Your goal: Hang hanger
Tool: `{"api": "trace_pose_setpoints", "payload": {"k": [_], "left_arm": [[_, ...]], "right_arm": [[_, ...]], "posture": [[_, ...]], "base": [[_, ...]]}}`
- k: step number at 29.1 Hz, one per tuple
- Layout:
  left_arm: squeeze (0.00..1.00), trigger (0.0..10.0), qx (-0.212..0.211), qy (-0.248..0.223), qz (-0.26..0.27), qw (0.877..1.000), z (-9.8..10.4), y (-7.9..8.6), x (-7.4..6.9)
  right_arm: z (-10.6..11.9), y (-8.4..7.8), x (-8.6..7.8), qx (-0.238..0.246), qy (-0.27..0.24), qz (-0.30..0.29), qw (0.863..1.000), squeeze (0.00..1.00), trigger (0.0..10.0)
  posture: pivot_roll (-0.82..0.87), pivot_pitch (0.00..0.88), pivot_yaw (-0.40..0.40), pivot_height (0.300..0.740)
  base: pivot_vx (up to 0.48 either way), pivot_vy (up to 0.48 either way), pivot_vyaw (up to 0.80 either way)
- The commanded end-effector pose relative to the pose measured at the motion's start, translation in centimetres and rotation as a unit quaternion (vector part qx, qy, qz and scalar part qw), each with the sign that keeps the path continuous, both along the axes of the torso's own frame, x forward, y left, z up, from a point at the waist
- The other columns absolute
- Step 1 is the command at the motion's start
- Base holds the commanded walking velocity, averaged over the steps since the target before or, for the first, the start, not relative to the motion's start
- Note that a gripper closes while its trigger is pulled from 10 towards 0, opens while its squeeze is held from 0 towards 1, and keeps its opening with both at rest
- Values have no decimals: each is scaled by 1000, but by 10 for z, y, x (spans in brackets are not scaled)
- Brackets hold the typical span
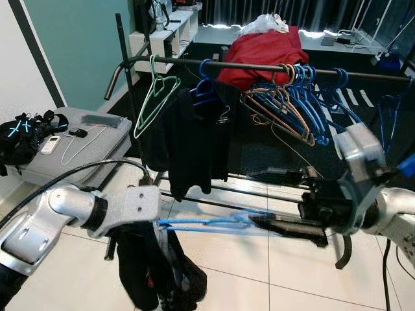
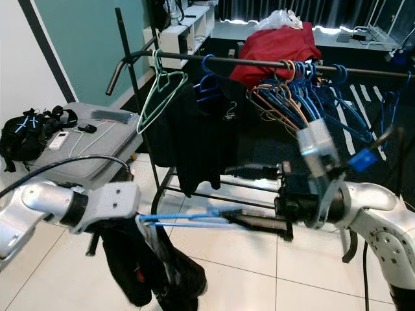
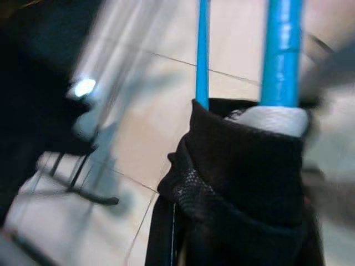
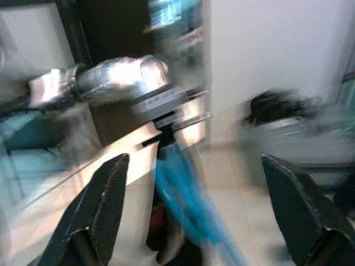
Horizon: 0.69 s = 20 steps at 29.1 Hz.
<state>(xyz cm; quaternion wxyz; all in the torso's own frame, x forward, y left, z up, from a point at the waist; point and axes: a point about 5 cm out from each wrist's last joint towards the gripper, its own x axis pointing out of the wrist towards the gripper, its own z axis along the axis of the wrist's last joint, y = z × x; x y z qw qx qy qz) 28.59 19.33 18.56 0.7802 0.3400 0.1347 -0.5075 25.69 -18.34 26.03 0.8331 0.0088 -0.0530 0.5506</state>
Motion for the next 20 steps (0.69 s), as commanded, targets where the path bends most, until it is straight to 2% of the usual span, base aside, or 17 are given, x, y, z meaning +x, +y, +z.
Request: {"api": "trace_pose_setpoints", "payload": {"k": [1, 2, 4, 5, 6, 7, 8, 9, 10, 11, 12, 13, 15, 16, 17, 19, 20], "left_arm": [[0, 10000, -22, -3, 109, 994, -10, 20, 11], [0, 10000, -22, -3, 109, 994, -10, 20, 11], [0, 10000, -51, -6, 238, 970, -22, 35, 21], [0, 10000, -51, -6, 238, 970, -22, 35, 21], [0, 10000, -97, 12, 310, 946, -30, 39, 23], [0, 10000, -97, 12, 310, 946, -30, 39, 23], [0, 10000, -147, 24, 374, 916, -39, 41, 23], [0, 10000, -204, 19, 432, 878, -43, 42, 21], [0, 10000, -204, 19, 432, 878, -43, 42, 21], [0, 10000, -263, 10, 488, 833, -44, 47, 15], [0, 10000, -263, 10, 488, 833, -44, 47, 15], [0, 10000, -306, -7, 533, 789, -45, 55, 7], [0, 10000, -306, -7, 533, 789, -45, 55, 7], [0, 10000, -330, -30, 560, 759, -48, 58, -7], [0, 10000, -342, -46, 571, 745, -52, 55, -21], [0, 10000, -342, -46, 571, 745, -52, 55, -21], [0, 10000, -347, -55, 576, 738, -55, 52, -29]], "right_arm": [[-13, -9, 15, -22, 13, -86, 996, 0, 10000], [-13, -9, 15, -22, 13, -86, 996, 0, 10000], [-33, -17, 36, -58, 45, -172, 982, 0, 10000], [-33, -17, 36, -58, 45, -172, 982, 0, 10000], [-46, -23, 45, -95, 46, -219, 970, 0, 10000], [-46, -23, 45, -95, 46, -219, 970, 0, 10000], [-58, -32, 53, -104, 56, -274, 955, 0, 10000], [-71, -40, 56, -106, 69, -325, 937, 0, 10000], [-71, -40, 56, -106, 69, -325, 937, 0, 10000], [-83, -44, 56, -93, 85, -362, 924, 0, 10000], [-83, -44, 56, -93, 85, -362, 924, 0, 10000], [-88, -46, 55, -75, 97, -387, 914, 0, 10000], [-88, -46, 55, -75, 97, -387, 914, 0, 10000], [-93, -47, 51, -69, 103, -401, 908, 0, 10000], [-98, -46, 46, -61, 112, -403, 906, 0, 10000], [-98, -46, 46, -61, 112, -403, 906, 0, 10000], [-102, -45, 43, -58, 116, -404, 905, 0, 10000]], "posture": [[-54, 53, 32, 735], [-54, 53, 32, 735], [-52, 54, 31, 735], [-52, 54, 31, 735], [-48, 56, 32, 735], [-48, 56, 32, 735], [-44, 57, 30, 735], [-37, 58, 31, 735], [-37, 58, 31, 735], [-24, 55, 26, 735], [-24, 55, 26, 735], [-23, 49, 24, 735], [-23, 49, 24, 735], [-23, 29, 17, 735], [-7, 18, 4, 735], [-7, 18, 4, 735], [-4, 14, 1, 735]], "base": [[0, 0, 0], [0, 0, 0], [0, 0, 0], [0, 0, 0], [0, 0, 775], [0, 0, 775], [0, 0, 725], [0, 0, 675], [0, 0, 675], [0, 0, 675], [0, 0, 675], [0, 0, 669], [0, 0, 669], [0, 0, 675], [0, 0, 669], [0, 0, 669], [0, 0, 675]]}}
